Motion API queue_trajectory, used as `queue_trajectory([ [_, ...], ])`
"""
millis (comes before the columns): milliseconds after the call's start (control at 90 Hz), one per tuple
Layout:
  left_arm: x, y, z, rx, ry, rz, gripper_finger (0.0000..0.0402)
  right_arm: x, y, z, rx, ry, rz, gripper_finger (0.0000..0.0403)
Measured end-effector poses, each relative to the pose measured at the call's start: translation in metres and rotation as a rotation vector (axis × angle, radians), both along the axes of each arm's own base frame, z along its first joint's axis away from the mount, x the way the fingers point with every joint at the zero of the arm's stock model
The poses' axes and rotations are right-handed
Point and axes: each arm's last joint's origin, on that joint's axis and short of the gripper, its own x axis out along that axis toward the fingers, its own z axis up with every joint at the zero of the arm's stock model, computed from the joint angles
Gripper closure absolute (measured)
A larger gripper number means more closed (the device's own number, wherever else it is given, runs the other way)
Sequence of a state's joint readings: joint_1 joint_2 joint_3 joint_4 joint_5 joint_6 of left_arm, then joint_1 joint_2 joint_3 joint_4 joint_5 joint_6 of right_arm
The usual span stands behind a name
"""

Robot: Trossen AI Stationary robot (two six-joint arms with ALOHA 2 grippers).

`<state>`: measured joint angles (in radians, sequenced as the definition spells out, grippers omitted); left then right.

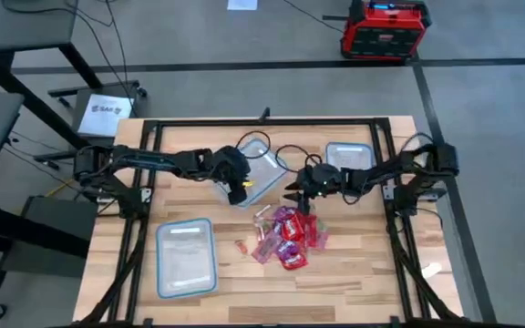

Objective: Sort candy
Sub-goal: Open the top left transparent bin

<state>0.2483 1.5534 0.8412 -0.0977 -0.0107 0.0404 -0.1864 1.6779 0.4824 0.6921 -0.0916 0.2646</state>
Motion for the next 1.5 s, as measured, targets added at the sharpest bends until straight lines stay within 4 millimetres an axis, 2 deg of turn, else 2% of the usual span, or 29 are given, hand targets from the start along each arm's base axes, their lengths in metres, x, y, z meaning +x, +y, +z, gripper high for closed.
queue_trajectory([
  [189,-0.008,0.002,-0.012,0.013,0.013,-0.079,0.0334,0.008,-0.019,-0.016,-0.046,-0.012,-0.03,0.0259],
  [322,-0.007,0.002,-0.011,0.033,0.006,-0.099,0.0334,0.007,-0.031,-0.012,-0.052,-0.075,-0.031,0.0259],
  [444,-0.007,0.002,-0.011,0.064,0.001,-0.134,0.0334,0.006,-0.037,-0.004,-0.004,-0.158,0.076,0.026],
  [633,-0.006,0.004,-0.011,0.078,-0.008,-0.157,0.0334,0.007,-0.03,-0.001,0.047,-0.205,0.228,0.0272],
  [889,0.001,0.003,-0.006,0.027,-0.119,-0.118,0.0334,0.011,-0.024,0.0,-0.035,-0.204,0.19,0.0278],
  [1167,0.016,0.006,-0.035,-0.009,-0.098,-0.108,0.0334,0.01,-0.024,-0.003,-0.031,-0.18,0.158,0.028],
  [1333,0.021,0.007,-0.047,-0.05,-0.094,-0.087,0.0334,0.008,-0.024,-0.007,0.049,-0.138,0.208,0.031],
  [1411,0.02,0.007,-0.049,-0.054,-0.087,-0.088,0.0334,0.01,-0.023,0.005,0.027,-0.284,0.296,0.0332],
  [1500,0.023,0.007,-0.05,-0.05,-0.104,-0.087,0.0334,0.013,-0.024,0.031,-0.05,-0.491,0.34,0.0354],
])
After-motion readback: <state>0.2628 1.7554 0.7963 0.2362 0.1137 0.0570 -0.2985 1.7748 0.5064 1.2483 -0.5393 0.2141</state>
